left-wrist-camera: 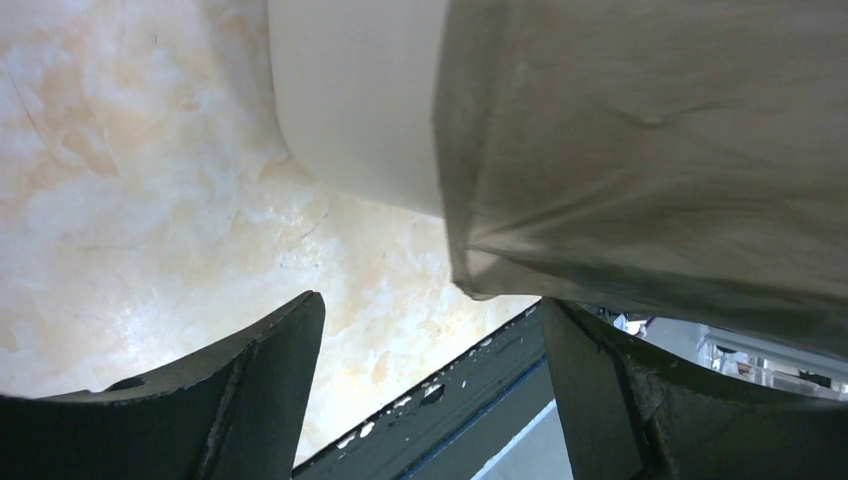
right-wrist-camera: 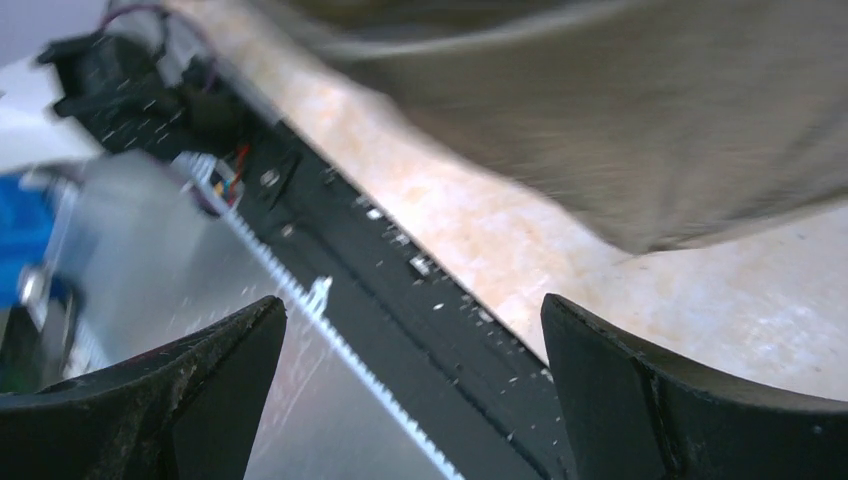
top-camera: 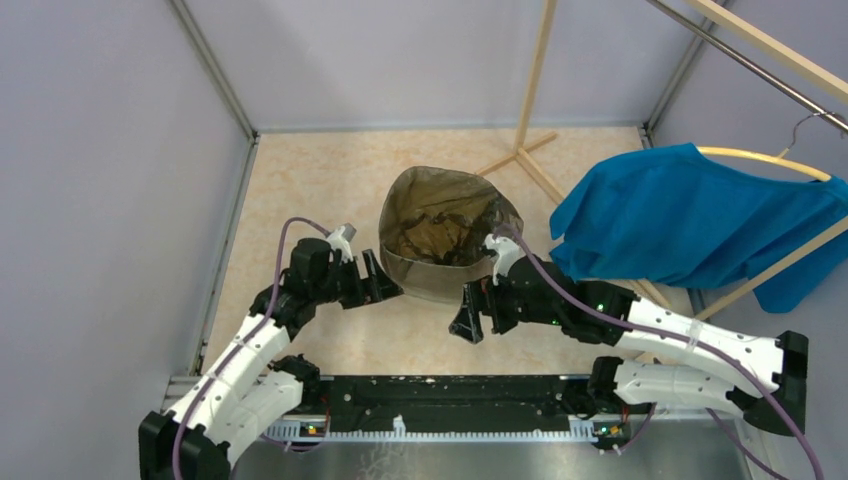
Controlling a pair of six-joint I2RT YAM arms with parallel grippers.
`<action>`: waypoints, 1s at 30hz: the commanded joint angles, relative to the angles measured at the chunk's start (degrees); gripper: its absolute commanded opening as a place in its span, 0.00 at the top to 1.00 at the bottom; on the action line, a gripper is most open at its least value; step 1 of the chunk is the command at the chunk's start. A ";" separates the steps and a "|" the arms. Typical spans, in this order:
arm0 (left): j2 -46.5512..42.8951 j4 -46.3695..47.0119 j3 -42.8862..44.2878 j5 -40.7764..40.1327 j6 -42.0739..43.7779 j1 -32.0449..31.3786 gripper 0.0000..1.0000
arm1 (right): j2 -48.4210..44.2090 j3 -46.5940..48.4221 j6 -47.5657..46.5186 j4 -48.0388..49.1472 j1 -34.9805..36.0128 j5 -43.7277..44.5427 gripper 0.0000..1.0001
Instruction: Put the trash bags into the trash bin
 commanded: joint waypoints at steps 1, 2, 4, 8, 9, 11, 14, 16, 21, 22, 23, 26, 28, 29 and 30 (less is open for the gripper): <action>2.47 5.49 -1.15 2.22 -1.76 0.18 0.14 | 2.20 -3.58 8.15 5.57 0.62 16.36 0.01; 3.26 6.42 -1.07 2.35 -1.87 0.16 0.14 | 3.46 -4.20 9.42 6.40 0.62 18.73 0.01; 4.99 8.30 -0.69 2.52 -1.94 0.14 0.14 | 5.80 -5.39 9.68 9.53 0.51 21.43 0.01; 9.94 13.84 0.22 4.56 -2.88 0.21 0.14 | 9.27 -6.24 10.08 12.94 -1.40 26.85 0.01; 11.52 15.39 0.52 4.94 -3.18 0.15 0.14 | 9.48 -6.86 9.51 14.54 -2.49 26.83 0.01; 15.02 18.06 1.41 4.95 -3.41 0.16 0.14 | 9.59 -9.11 7.40 20.77 -6.21 24.04 0.01; 21.18 21.09 4.24 3.44 -2.38 0.23 0.14 | 11.38 -11.89 5.60 30.06 -12.22 17.93 0.01; 25.67 21.61 8.39 0.22 -1.66 0.28 0.14 | 14.06 -11.72 3.40 34.84 -15.16 14.99 0.01; 39.13 24.83 18.03 -2.00 -1.38 0.36 0.13 | 21.91 -6.30 -4.16 38.89 -19.22 17.84 0.01; 41.58 25.75 19.92 -2.29 -1.37 0.46 0.13 | 23.63 -5.41 -5.05 40.09 -20.89 16.71 0.01; 43.62 26.84 21.80 -3.13 -1.23 0.48 0.13 | 25.56 -4.22 -5.63 41.07 -22.69 15.11 0.01; 49.38 27.91 27.06 -6.24 -0.25 0.82 0.12 | 31.52 -0.19 -7.87 43.77 -26.91 12.17 0.01; 53.91 27.53 30.84 -7.15 -0.18 1.30 0.12 | 36.82 2.83 -10.34 46.01 -29.50 9.97 0.01; 55.38 27.29 32.32 -7.38 -0.59 1.68 0.12 | 39.79 5.16 -11.80 45.90 -30.57 8.02 0.01; 56.57 27.71 33.40 -7.54 -1.06 2.07 0.11 | 42.75 8.39 -12.78 44.05 -31.43 7.29 0.01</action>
